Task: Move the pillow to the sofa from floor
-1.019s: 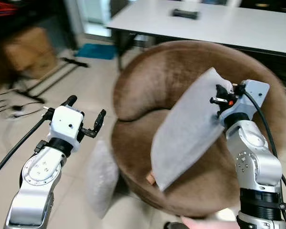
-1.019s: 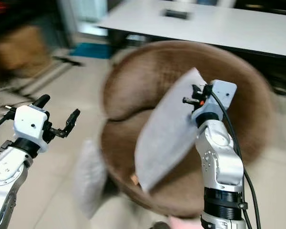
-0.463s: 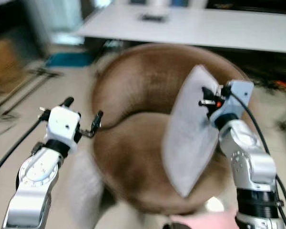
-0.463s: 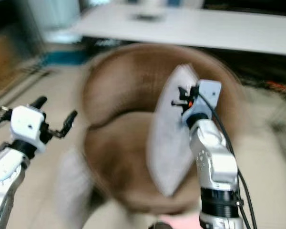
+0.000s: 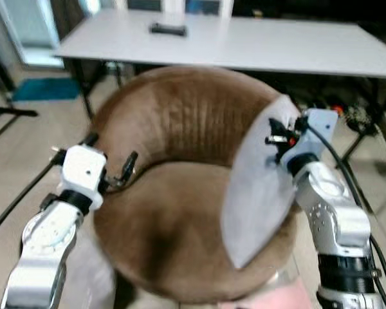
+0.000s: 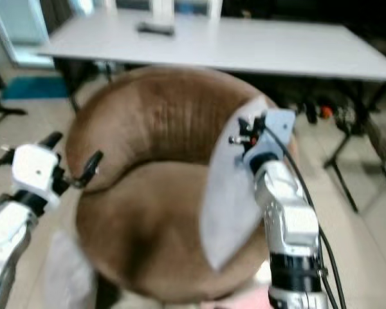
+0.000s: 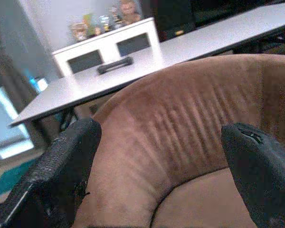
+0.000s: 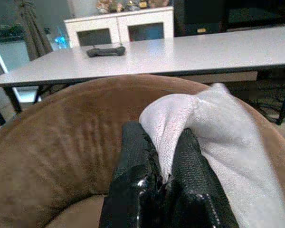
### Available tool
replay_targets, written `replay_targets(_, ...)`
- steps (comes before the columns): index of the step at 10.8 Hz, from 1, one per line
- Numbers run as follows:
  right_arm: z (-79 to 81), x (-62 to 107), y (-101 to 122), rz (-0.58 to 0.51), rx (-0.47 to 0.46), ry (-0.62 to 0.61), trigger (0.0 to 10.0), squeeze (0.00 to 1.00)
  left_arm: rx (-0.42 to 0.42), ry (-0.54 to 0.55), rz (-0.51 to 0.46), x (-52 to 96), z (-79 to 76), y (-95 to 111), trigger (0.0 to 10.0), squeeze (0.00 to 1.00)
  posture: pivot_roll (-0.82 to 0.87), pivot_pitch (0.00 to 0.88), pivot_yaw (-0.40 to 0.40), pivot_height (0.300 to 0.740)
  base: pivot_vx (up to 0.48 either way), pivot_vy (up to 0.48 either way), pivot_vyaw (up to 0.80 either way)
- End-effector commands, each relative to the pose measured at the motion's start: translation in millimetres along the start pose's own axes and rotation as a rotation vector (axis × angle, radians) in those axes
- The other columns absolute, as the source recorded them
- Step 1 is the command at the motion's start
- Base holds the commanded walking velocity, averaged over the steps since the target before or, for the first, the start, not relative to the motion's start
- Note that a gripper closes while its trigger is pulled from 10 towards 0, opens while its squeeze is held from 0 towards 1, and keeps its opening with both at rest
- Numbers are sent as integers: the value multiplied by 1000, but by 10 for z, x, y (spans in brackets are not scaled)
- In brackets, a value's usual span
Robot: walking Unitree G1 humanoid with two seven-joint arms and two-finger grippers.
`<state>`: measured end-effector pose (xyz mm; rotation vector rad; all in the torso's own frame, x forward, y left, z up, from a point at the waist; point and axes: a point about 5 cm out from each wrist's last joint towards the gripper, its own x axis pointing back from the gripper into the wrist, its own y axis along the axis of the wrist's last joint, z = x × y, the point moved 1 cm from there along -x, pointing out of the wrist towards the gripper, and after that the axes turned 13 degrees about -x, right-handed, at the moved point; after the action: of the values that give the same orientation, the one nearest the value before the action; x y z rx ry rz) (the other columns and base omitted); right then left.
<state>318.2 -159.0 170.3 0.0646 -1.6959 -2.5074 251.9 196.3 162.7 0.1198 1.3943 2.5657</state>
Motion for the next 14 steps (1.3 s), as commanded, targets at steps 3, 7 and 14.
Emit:
replay_targets(3,214,-77,134,4,36,198,10000,0,-50,-45,22,35,-30,-25,10000,0,115,0,-15,740,0,0,0)
replay_targets(7,427,-413,265,32,-32,365,10000,0,12,-386,91,377,-151,-106,10000,0,147,0,-29,740,0,0,0)
replay_targets(14,192,-899,-316,185,184,101,10000,620,36,-461,145,569,-110,-81,10000,0,180,0,-43,740,0,0,0)
